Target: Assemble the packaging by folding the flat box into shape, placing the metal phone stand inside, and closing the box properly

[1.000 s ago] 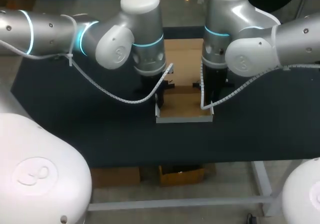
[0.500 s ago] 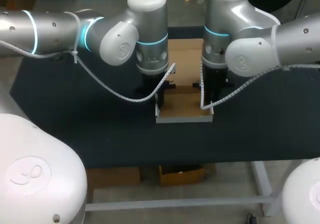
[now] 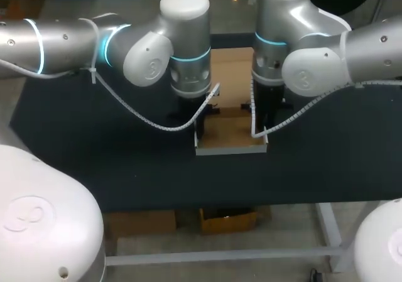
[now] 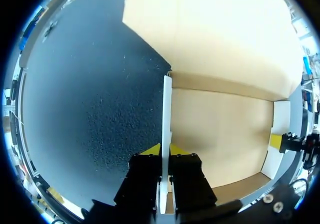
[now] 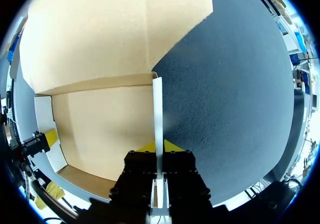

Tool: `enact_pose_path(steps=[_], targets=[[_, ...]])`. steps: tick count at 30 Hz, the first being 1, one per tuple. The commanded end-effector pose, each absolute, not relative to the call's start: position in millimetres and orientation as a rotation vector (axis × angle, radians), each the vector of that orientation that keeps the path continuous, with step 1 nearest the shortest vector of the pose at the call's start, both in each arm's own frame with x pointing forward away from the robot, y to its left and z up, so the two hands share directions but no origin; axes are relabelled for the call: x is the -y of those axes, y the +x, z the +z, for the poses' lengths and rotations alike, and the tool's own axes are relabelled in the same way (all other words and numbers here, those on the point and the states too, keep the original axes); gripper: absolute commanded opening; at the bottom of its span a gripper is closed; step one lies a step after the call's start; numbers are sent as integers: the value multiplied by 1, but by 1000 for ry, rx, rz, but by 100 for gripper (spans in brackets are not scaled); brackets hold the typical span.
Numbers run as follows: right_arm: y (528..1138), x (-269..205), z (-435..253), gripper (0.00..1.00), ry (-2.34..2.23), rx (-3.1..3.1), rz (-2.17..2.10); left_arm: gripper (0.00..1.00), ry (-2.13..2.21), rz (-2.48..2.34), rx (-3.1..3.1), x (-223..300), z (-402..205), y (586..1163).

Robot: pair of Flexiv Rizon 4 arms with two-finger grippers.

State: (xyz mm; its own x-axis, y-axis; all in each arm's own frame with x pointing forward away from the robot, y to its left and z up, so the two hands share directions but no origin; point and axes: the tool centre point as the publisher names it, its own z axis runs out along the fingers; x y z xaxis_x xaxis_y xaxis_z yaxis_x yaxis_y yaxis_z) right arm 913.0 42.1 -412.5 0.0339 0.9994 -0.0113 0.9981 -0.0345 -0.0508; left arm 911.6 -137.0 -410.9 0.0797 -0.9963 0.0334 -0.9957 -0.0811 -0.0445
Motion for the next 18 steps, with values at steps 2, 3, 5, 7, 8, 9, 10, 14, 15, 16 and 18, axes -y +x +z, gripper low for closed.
enact_pose_path(steps=[2, 3, 5, 7, 8, 9, 10, 14, 15, 16, 18], targets=[[911, -45, -410, 4, -2244, 2172, 70, 0, -2295, -118, -2126, 133, -426, 905], [911, -45, -410, 4, -2244, 2173, 70, 0, -2291, -122, -2128, 133, -426, 904], [911, -45, -409, 5, -2245, 2175, 67, 0, -2284, -126, -2131, 133, -425, 904], [911, -45, -409, 5, -2244, 2177, 65, 0, -2277, -129, -2134, 134, -424, 904], [911, -45, -409, 5, -2244, 2177, 65, 0, -2275, -130, -2134, 134, -424, 904], [911, -45, -409, 6, -2243, 2178, 61, 0, -2272, -131, -2135, 135, -423, 904], [910, -45, -409, 7, -2242, 2179, 59, 0, -2270, -132, -2135, 135, -422, 904], [910, -45, -408, 9, -2242, 2185, 55, 0, -2255, -126, -2137, 138, -419, 905], [910, -45, -408, 10, -2242, 2185, 55, 0, -2253, -125, -2137, 138, -419, 905], [910, -46, -407, 13, -2239, 2194, 54, 0, -2247, -121, -2138, 139, -418, 905], [910, -47, -406, 22, -2235, 2202, 51, 0, -2242, -120, -2139, 140, -417, 905]])
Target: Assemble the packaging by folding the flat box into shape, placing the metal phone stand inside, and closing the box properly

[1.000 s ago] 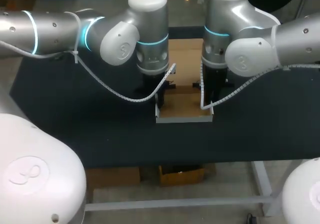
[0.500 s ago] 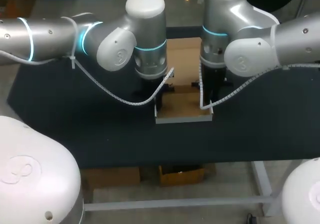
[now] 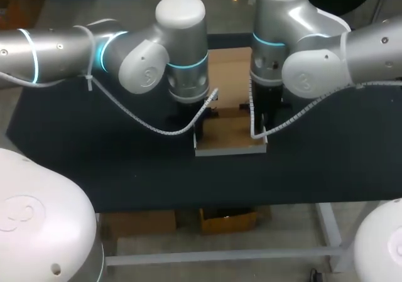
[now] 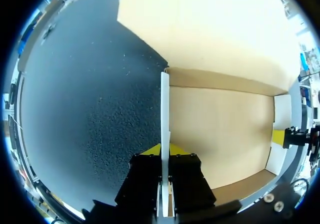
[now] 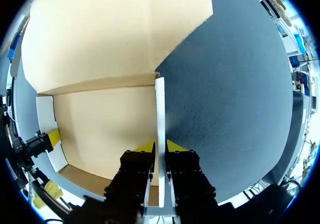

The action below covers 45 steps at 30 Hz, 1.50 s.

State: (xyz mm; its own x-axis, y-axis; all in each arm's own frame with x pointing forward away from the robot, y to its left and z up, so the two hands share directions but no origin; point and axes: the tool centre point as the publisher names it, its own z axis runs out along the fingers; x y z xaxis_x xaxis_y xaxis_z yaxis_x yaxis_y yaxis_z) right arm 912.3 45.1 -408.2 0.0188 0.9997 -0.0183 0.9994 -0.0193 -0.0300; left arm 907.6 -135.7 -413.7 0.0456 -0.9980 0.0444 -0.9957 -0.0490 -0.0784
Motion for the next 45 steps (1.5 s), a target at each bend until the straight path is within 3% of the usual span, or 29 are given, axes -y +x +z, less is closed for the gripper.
enact_pose_path(steps=[1, 8, 11, 12, 26, 45], targets=[[910, -47, -406, 24, -2232, 2210, 49, 0, -2240, -119, -2140, 140, -417, 905], [909, -48, -397, 50, -2203, 2279, -10, 0, -2228, -118, -2142, 141, -416, 907], [907, -48, -390, 98, -2170, 2334, -62, 0, -2218, -119, -2143, 141, -415, 908], [906, -48, -388, 100, -2157, 2353, -87, 0, -2213, -120, -2146, 141, -414, 908], [887, -36, -349, 100, -1874, 2667, -482, 0, -2186, -94, -2165, 139, -411, 911], [887, -33, -349, 100, -1855, 2699, -408, 0, -2158, -103, -2182, 136, -407, 910]])
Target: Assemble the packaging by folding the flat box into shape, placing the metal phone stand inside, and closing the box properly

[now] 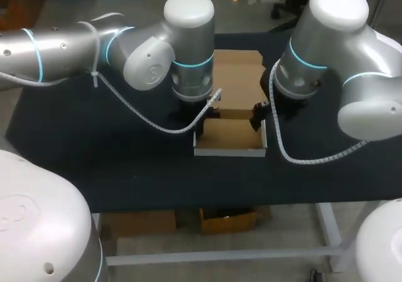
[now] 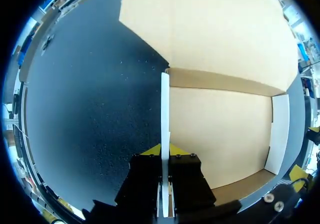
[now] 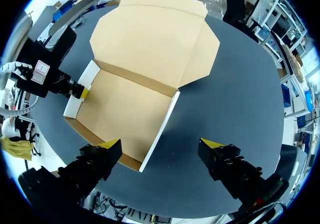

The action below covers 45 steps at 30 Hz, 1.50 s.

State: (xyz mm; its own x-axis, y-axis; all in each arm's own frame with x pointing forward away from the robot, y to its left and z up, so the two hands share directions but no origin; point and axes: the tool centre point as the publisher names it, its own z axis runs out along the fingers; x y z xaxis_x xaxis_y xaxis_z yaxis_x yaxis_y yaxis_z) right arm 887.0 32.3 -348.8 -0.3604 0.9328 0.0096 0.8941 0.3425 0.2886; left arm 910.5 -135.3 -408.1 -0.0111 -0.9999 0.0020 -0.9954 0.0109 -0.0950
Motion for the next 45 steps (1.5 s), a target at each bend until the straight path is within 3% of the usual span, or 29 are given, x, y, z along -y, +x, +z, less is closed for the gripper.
enact_pose_path(steps=[1, 17, 38, 45], targets=[[887, -33, -349, 100, 1676, -2439, 368, 0, -2158, -103, -2182, 136, -407, 910], [866, 2, -326, 100, 1462, -2604, 540, 0, -2157, -90, -2141, 134, -408, 910], [795, 83, -301, 100, 670, -2660, 912, 0, -2119, -47, -2085, 128, -408, 906], [795, 83, -301, 100, 670, -2660, 912, 0, -2126, -51, -2074, 125, -407, 907]])
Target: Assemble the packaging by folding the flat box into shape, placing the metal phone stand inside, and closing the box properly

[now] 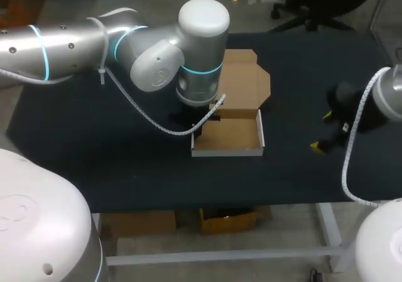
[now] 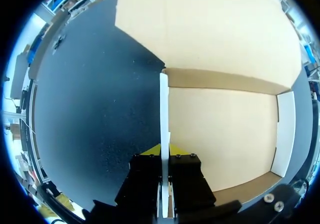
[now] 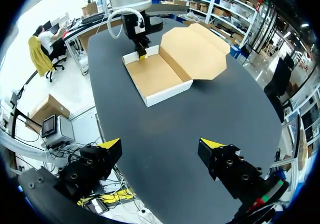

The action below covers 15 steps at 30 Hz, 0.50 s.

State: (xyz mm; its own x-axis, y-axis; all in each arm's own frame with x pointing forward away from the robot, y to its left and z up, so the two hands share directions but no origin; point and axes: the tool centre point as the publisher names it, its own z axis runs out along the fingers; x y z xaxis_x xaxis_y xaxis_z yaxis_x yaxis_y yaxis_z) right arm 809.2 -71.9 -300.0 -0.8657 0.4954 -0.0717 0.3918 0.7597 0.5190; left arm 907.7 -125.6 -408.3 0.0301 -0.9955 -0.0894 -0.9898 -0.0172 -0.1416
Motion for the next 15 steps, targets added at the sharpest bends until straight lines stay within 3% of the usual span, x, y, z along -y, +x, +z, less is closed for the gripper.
enact_pose_path(steps=[1, 15], targets=[[795, 83, -301, 100, 670, -2660, 912, 0, -2126, -51, -2074, 125, -407, 907], [792, 91, -299, 100, 607, -2781, 920, 0, -2126, -51, -2074, 125, -407, 907]])
